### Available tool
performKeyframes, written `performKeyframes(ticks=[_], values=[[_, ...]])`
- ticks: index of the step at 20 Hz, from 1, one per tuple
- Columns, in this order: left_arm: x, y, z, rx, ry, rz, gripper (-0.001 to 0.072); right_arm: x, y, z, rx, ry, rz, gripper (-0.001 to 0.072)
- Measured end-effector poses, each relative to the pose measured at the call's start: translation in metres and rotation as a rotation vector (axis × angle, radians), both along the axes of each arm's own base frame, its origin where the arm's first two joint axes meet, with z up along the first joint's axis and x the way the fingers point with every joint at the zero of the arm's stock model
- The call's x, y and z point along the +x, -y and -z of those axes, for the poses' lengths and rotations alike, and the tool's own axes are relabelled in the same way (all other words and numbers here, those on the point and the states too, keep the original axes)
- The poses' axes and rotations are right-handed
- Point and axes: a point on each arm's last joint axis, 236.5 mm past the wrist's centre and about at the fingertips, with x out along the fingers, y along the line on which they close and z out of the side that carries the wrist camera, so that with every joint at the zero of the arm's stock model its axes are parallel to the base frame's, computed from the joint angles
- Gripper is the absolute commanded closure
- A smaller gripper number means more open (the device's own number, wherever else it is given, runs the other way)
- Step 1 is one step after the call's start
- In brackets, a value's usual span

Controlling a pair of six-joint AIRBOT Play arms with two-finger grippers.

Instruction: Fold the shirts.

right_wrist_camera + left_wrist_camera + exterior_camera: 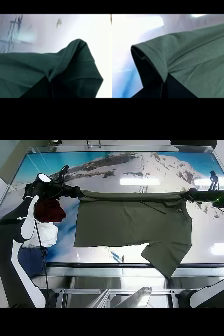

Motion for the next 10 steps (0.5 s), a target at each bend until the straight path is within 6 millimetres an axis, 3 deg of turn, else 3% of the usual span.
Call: performKeyframes(ticks=[3,4,5,6,7,8,9,10], values=[[0.002,0.004,0.001,0.017,0.027,0.023,0.0692,0.001,-0.005,0.012,-0.009,-0.017,-0.006,0.0696],[0.002,0.005,0.001,0.021,0.033,0.029,0.0644,0.001,-0.006,0.014,-0.014,-0.020,-0.008,0.0670],[0.002,0.006,0.000,0.023,0.040,0.035,0.0401,0.001,-0.005,0.015,-0.018,-0.022,-0.008,0.0502],[0.003,0.006,-0.001,0.027,0.046,0.039,0.0287,0.001,-0.005,0.016,-0.025,-0.022,-0.008,0.0384],[0.004,0.007,-0.005,0.027,0.053,0.049,0.0104,0.002,-0.004,0.015,-0.032,-0.019,-0.006,0.0384],[0.005,0.008,-0.013,0.025,0.064,0.062,0.0006,0.002,-0.003,0.011,-0.040,-0.014,-0.008,0.0355],[0.005,0.010,-0.023,0.020,0.075,0.079,0.0005,0.002,-0.002,0.005,-0.061,-0.006,-0.014,0.0238],[0.006,0.010,-0.034,0.021,0.089,0.092,0.0005,0.000,0.001,-0.003,-0.084,-0.001,-0.018,0.0178]])
